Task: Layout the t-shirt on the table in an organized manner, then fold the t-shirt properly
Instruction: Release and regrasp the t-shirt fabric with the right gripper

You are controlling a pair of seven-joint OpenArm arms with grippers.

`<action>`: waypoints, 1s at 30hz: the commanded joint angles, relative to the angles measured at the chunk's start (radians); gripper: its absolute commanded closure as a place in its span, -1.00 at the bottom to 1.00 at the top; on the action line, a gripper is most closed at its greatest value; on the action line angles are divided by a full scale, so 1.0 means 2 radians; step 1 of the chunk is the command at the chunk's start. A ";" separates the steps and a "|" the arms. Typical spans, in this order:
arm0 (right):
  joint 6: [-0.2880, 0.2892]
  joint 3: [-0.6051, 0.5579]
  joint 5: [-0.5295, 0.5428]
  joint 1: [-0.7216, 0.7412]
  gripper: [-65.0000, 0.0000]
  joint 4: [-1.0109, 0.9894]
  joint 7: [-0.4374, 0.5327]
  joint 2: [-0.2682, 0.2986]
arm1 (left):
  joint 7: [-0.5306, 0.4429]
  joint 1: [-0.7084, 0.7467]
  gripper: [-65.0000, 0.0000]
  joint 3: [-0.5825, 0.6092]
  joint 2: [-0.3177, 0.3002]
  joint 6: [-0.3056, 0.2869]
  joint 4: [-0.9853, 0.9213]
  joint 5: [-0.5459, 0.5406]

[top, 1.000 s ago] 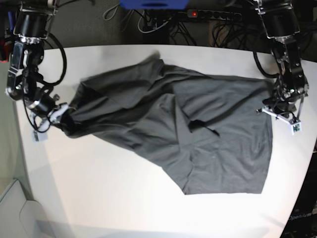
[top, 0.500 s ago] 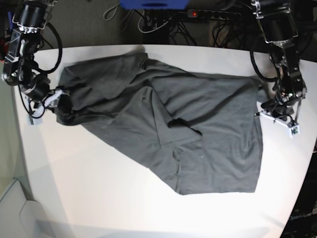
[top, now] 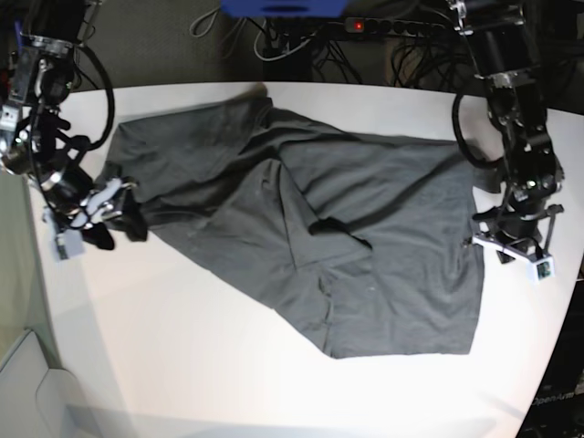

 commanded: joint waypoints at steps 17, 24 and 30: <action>0.002 -0.249 0.008 0.126 -0.25 -0.175 0.011 -0.033 | -0.010 -0.016 1.00 0.060 0.000 0.000 -0.124 -0.003; 0.002 -0.251 0.008 0.129 -0.25 -0.176 0.011 -0.062 | -0.033 -0.015 1.00 0.060 0.000 0.000 -0.125 -0.003; 0.002 -0.282 0.008 0.128 -0.25 -0.179 0.012 -0.062 | -0.033 -0.015 1.00 0.062 0.000 0.000 -0.125 -0.003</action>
